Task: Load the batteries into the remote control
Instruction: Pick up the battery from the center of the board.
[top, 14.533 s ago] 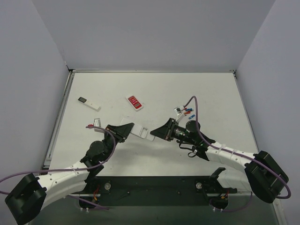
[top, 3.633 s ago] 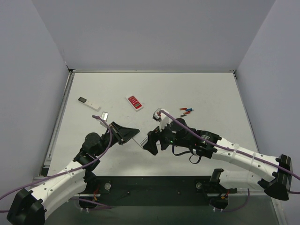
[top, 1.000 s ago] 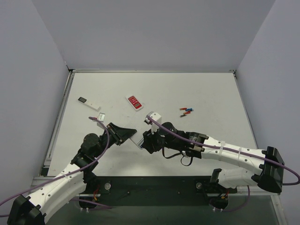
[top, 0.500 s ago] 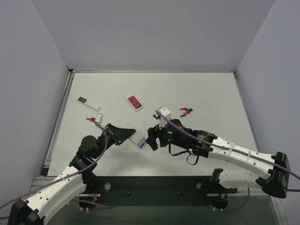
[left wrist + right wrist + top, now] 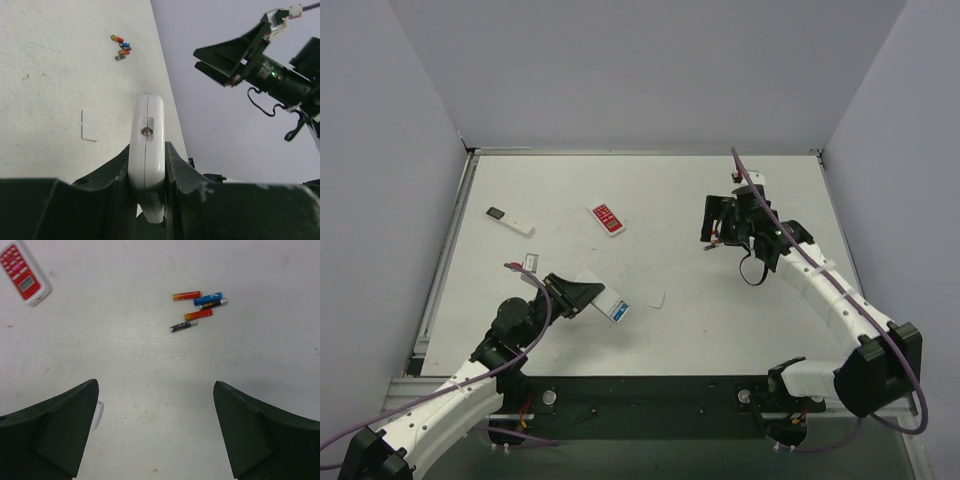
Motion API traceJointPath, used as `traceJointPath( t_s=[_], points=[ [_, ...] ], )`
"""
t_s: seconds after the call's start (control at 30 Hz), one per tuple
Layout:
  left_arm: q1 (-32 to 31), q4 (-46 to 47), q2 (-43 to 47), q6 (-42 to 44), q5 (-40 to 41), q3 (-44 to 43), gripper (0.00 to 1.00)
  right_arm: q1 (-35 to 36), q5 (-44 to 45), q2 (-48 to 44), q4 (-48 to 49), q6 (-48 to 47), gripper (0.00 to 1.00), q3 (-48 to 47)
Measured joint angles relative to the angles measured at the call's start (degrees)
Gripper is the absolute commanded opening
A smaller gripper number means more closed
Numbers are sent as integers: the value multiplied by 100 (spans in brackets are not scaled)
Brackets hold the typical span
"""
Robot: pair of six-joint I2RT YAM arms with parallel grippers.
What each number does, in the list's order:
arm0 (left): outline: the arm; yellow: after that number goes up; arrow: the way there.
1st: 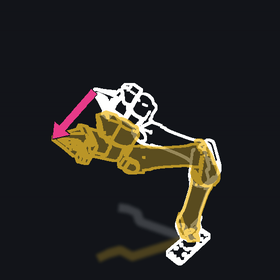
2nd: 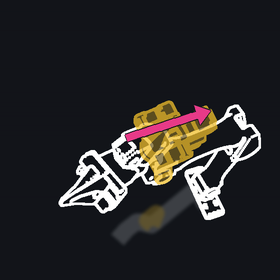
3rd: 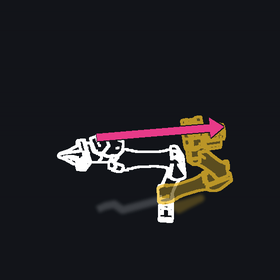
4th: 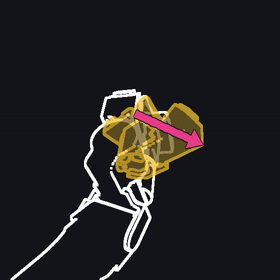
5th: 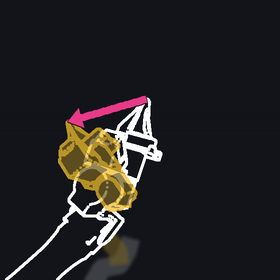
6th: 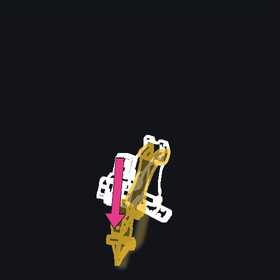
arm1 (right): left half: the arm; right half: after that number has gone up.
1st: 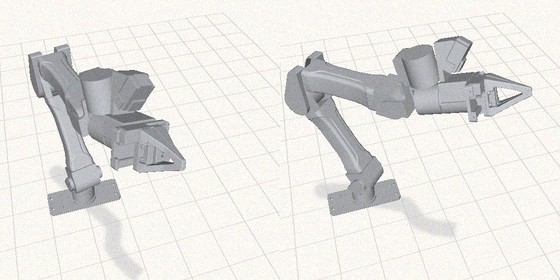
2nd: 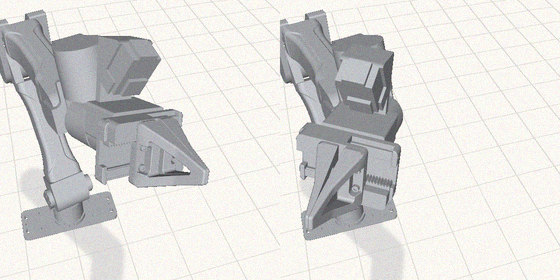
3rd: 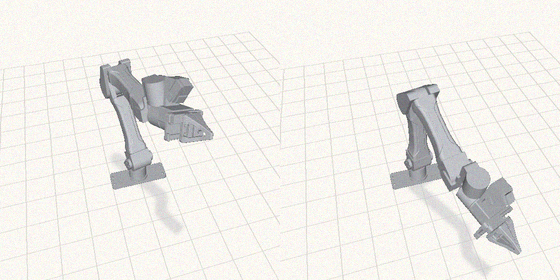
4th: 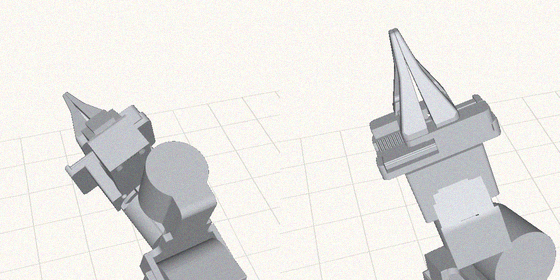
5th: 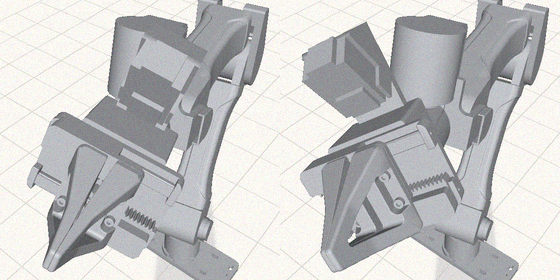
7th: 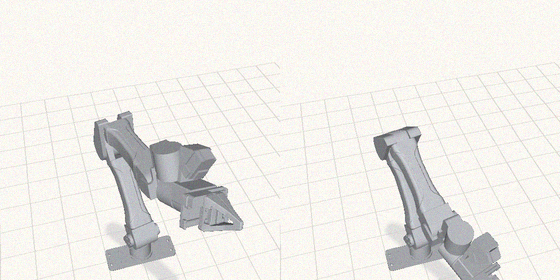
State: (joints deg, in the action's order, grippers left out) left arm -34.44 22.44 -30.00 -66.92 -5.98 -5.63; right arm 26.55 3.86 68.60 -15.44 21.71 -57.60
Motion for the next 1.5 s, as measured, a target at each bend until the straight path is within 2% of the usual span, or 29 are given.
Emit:
traceJointPath(
  t_s=[0.17, 0.33, 0.47, 0.53, 0.73, 1.17, 1.5],
  points=[
    [2, 0, 20, 149, 17, 0, 0, -769, -98, 1499, -164, -640, 92, -879],
    [4, 9, -76, 284, 17, 0, 0, -1067, -212, 2966, -391, -1405, 80, -1823],
    [9, 17, -195, 313, 13, 0, 0, -1202, -367, 3727, -505, -1799, 76, -2282],
    [9, 26, -223, 315, 13, 0, 0, -1248, -444, 4013, -627, -1974, 71, -2441],
    [11, 46, -232, 343, 13, 0, 0, -1362, -634, 4562, -850, -2240, 68, -2833],
    [35, 42, -234, 376, 17, 0, 0, -1491, -809, 5125, -966, -2472, 54, -3193],
    [37, 42, -267, 374, 15, 0, 0, -1499, -866, 5353, -975, -2505, 52, -3340]
  ],
)
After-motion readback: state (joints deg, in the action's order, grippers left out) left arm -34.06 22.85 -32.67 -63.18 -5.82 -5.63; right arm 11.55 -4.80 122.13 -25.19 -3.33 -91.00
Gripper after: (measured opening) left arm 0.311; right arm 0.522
